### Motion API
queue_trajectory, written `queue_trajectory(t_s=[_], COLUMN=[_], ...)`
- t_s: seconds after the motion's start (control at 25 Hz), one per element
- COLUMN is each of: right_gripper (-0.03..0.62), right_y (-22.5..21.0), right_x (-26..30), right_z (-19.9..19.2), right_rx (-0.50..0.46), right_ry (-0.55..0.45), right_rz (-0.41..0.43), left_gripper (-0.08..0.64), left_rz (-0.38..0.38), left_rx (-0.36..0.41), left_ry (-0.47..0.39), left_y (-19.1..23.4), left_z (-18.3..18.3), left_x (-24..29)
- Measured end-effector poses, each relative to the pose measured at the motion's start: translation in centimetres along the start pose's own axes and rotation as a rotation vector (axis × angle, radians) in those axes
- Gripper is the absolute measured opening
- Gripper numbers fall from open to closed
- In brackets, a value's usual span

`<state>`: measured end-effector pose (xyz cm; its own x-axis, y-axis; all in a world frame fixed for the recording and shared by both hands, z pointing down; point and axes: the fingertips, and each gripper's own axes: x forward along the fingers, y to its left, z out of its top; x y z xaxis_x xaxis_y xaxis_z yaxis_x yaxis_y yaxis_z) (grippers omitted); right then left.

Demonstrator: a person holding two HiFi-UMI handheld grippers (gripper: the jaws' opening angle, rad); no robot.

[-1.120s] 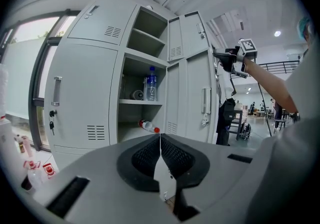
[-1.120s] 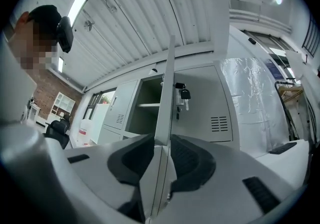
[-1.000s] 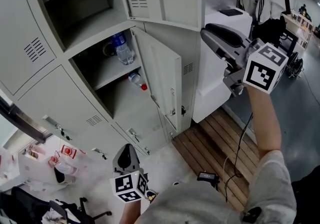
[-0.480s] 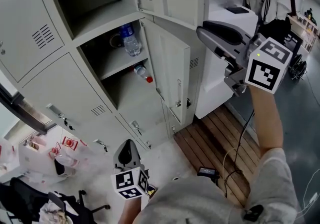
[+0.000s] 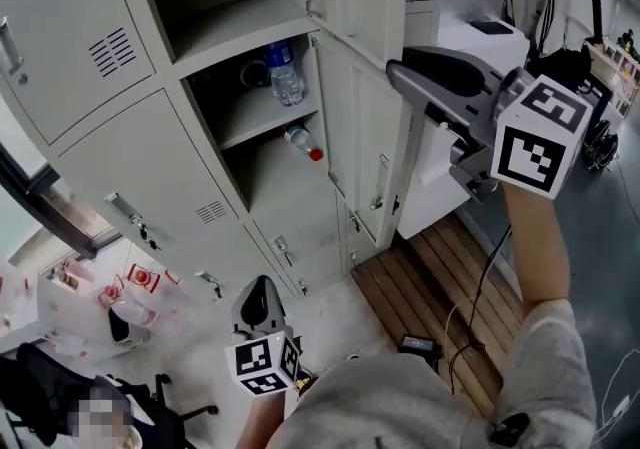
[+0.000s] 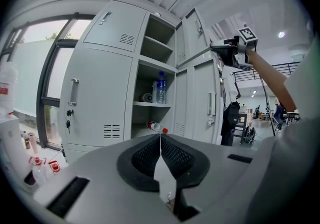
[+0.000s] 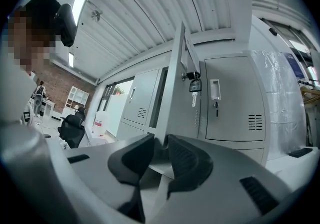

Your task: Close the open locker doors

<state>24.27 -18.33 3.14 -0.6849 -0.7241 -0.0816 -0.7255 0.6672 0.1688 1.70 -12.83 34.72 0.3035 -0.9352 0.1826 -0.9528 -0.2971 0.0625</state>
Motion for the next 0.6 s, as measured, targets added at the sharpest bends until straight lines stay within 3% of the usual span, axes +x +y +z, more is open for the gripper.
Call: queue_trajectory(t_s=[0.6], right_gripper=[0.091], right_y=[6.1], right_x=[6.7], right_z=[1.3], right_rx=[0.004], right_ry=[0.006], right_rz=[-0.031], left_gripper=[0.011], left_rz=[-0.042], left_rx=[-0.004], left_ry=[0.013], left_y=[5.5], left_z=[0.4], left_x=[-1.4])
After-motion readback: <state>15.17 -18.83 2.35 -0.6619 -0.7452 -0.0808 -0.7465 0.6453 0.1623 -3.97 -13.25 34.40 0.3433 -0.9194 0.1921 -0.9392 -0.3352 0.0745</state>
